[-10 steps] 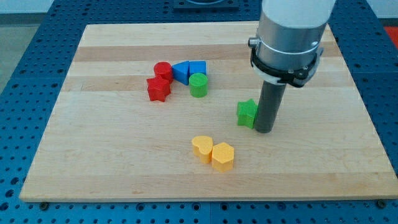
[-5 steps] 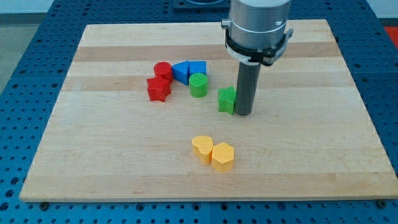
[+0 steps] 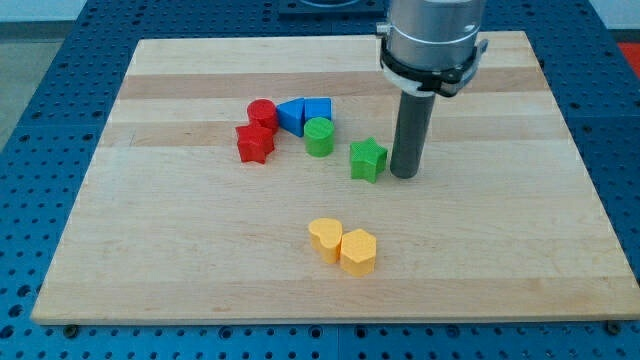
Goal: Slide the green star closer to the green circle
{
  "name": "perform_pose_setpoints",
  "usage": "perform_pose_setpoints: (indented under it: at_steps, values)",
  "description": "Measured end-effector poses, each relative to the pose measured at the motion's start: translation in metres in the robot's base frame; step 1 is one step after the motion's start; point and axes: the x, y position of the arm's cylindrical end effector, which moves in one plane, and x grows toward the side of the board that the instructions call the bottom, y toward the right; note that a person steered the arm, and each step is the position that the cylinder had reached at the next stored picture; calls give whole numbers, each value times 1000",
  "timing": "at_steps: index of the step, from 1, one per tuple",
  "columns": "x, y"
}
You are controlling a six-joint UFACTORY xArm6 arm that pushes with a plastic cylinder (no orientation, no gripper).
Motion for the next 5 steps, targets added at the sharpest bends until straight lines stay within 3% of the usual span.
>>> perform_pose_setpoints:
  at_steps: [5]
  values:
    - [-14,-31]
